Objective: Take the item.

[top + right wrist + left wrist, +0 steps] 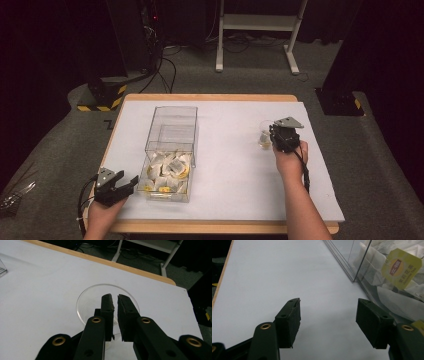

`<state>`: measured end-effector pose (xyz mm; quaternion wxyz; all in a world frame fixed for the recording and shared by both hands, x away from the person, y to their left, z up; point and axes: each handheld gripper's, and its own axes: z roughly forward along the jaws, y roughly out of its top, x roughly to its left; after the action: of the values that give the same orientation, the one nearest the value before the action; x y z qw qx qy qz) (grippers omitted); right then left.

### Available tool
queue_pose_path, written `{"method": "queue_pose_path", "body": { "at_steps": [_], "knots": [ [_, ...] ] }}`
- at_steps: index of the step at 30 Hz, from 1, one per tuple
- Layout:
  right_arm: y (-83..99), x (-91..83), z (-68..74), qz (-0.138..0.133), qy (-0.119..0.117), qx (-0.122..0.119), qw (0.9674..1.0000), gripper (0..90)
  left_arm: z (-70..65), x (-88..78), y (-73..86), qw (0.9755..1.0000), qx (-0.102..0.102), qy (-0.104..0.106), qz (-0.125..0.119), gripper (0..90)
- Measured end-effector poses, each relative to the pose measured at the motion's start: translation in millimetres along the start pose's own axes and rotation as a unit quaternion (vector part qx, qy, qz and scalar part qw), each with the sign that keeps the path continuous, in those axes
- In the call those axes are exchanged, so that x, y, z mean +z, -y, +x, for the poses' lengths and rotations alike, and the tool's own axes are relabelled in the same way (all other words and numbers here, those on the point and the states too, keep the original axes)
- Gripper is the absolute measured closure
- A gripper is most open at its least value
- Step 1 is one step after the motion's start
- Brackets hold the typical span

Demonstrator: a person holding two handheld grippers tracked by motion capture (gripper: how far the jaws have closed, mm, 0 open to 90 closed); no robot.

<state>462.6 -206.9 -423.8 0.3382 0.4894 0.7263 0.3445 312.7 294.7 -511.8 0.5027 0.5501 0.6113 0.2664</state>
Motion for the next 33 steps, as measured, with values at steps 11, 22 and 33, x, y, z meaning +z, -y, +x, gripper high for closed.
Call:
{"method": "queue_pose_path", "body": {
  "at_steps": [11,22,33],
  "knots": [
    [-1.4,-5.1,-1.2,-0.009,-0.001,0.002,1.0,80.0,-0.7,0.4,0.3,1.0,-0.003,0.0,-0.003,36.6],
    [-2.7,-10.4,1.9,-0.018,-0.009,0.001,0.9998,79.1,-1.0,0.7,0.4,1.0,-0.003,0.0,-0.003,36.7],
    [-3.2,-17.9,10.4,-0.031,-0.02,-0.006,0.9993,78.1,-1.3,0.9,0.5,1.0,-0.003,0.0,-0.003,36.7]
  ]
}}
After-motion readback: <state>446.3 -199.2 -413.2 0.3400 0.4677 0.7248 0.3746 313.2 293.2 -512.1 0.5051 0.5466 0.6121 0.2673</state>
